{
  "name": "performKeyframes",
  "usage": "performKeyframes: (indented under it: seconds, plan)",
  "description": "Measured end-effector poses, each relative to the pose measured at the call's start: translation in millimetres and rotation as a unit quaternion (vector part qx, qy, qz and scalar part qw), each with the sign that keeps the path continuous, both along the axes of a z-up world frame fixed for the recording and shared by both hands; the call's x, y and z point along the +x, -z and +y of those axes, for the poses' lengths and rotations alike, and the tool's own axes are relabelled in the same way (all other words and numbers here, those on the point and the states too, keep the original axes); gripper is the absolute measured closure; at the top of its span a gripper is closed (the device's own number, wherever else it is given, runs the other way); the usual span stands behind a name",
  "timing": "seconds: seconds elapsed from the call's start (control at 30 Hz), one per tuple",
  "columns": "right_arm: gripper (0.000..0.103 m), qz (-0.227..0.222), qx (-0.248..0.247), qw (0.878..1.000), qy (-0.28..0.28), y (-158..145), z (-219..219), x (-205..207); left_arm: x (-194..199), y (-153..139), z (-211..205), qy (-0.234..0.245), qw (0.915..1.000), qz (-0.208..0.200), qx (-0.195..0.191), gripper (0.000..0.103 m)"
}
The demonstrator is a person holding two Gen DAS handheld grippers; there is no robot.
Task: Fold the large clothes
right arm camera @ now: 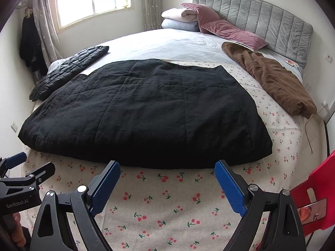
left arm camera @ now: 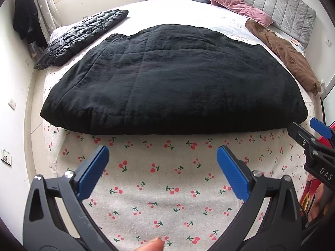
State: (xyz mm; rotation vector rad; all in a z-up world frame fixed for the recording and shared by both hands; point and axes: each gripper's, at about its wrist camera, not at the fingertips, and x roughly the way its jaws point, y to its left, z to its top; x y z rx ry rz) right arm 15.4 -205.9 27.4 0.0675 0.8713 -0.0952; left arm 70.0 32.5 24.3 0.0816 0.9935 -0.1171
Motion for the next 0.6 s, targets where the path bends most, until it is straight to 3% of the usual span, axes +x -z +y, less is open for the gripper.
performKeyframes:
  seconds: [0.6]
  plan:
    - [0.01,0.012,0.0,1.0,-0.005,5.9,1.5,2.0,1.5,-1.8,4.9,0.002,1.0,0.003,-0.006,0.001]
